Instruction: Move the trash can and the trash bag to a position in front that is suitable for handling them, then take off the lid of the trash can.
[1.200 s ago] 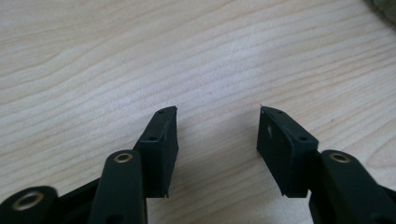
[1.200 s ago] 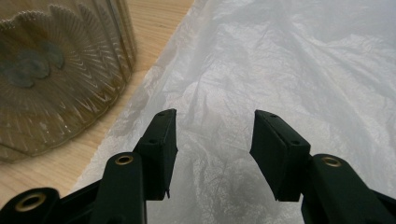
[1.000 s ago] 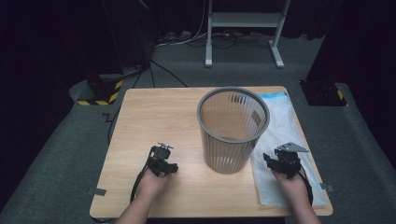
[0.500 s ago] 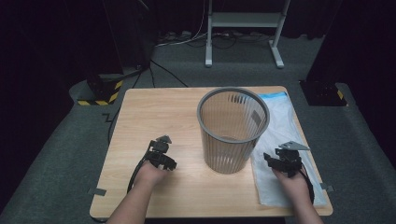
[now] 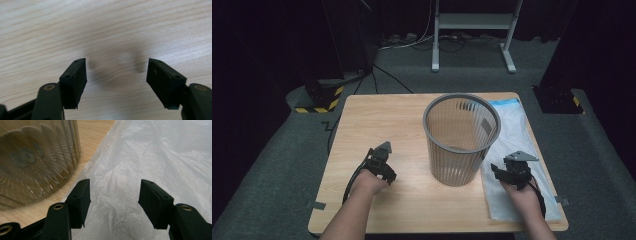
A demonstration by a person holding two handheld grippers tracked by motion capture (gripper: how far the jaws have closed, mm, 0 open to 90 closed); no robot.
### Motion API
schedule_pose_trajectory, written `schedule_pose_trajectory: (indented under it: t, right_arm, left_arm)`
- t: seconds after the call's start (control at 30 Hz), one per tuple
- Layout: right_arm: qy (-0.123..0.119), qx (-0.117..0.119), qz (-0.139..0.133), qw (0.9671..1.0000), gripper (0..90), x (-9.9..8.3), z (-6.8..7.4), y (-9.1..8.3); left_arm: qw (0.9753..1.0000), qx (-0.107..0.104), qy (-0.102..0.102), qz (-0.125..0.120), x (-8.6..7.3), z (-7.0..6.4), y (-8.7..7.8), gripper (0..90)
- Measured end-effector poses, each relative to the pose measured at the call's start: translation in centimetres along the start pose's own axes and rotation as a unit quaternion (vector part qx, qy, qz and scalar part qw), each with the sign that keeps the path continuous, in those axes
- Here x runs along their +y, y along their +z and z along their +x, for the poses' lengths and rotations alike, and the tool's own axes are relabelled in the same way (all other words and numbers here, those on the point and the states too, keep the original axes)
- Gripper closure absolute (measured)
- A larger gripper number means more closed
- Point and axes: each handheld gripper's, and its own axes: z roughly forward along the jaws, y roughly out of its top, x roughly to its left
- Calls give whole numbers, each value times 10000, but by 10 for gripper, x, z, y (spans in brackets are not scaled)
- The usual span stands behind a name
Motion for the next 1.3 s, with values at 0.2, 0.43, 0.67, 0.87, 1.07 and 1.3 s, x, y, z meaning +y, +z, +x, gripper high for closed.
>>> schedule_pose_trajectory:
  t: [0.2, 0.43, 0.67, 0.87, 1.07, 1.3]
  right_arm:
    - [-4, -6, -70, 10000, 419, -1, -2, -6]
    - [-39, -80, -10, 10000, 414, -2, -2, -6]
    - [57, -8, 49, 10000, 378, -5, -5, -4]
    - [80, 16, -18, 10000, 345, -3, -6, -5]
    - [98, 9, -99, 9999, 312, -3, -2, -6]
    - [138, 3, -95, 9999, 288, -3, -4, -5]
  left_arm:
    - [9998, -106, -95, 100, 4, -4, -20, 302]
    - [9979, -429, -335, 359, 6, -9, -35, 317]
    - [9982, -358, -256, 403, 12, -9, -54, 318]
    - [9986, -389, -220, 279, 15, -9, -72, 332]
    - [9972, -532, -461, 245, 19, -7, -95, 360]
    - [9979, -532, -305, 193, 18, -14, -113, 363]
